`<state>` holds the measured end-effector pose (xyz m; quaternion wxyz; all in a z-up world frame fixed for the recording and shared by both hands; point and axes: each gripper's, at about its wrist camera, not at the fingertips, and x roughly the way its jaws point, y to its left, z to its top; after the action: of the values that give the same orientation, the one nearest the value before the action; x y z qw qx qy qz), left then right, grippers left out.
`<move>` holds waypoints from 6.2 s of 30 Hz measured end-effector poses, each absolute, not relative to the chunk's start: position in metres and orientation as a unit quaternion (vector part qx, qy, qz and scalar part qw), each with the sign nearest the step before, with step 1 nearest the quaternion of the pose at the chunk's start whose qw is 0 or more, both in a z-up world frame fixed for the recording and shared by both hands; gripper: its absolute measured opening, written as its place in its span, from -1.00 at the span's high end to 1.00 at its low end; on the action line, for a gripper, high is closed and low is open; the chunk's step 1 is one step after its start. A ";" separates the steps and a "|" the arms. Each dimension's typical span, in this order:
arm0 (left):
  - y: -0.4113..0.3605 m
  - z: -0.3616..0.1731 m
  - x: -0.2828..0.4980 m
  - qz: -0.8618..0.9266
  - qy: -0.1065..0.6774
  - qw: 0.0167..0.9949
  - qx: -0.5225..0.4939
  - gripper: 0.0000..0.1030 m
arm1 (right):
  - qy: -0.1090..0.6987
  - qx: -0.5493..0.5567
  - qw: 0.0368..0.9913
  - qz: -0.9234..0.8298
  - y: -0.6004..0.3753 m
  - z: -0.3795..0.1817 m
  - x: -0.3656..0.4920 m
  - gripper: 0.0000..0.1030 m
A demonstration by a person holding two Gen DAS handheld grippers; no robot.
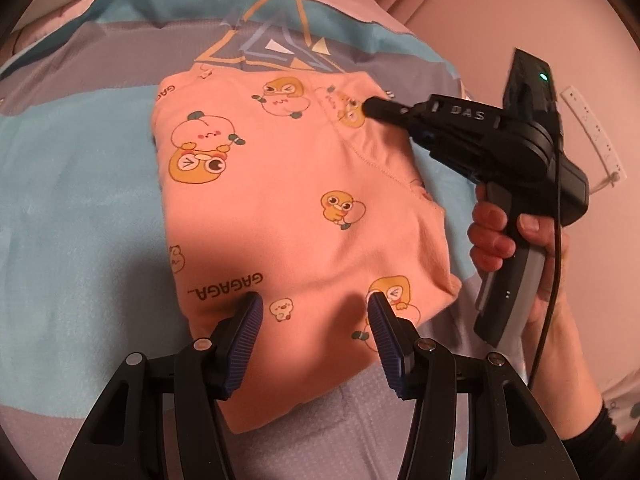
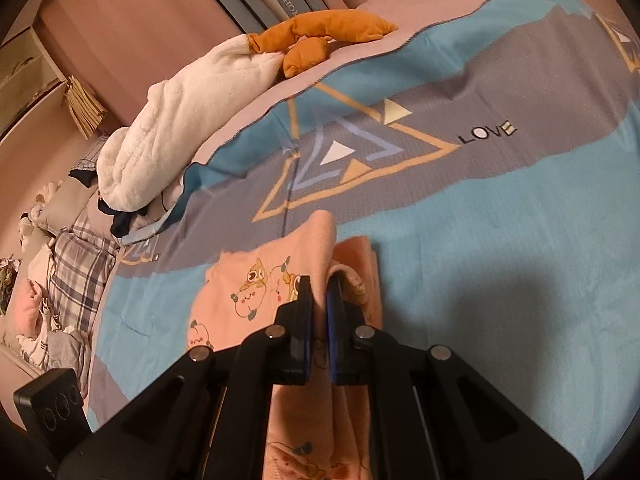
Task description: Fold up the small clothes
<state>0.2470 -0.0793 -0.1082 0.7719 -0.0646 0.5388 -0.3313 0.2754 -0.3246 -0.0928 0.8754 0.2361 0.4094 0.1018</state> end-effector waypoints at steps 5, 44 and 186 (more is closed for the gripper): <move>-0.085 -0.117 0.250 -0.329 0.545 0.769 -0.059 -0.05 | 0.435 0.238 0.866 0.068 -0.336 -0.108 0.266 0.55; -0.073 -0.120 0.225 -0.319 0.527 0.787 -0.007 -0.05 | 0.452 0.065 0.877 0.152 -0.277 -0.121 0.142 0.78; 0.069 -0.030 0.033 -0.197 0.449 0.857 -0.160 0.40 | 0.321 0.076 0.893 0.306 -0.150 -0.015 -0.047 0.57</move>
<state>0.0326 0.0694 -0.0299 0.8569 -0.1602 0.4487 -0.1970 -0.0465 -0.1497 -0.0154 0.8930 0.0759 0.3213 0.3058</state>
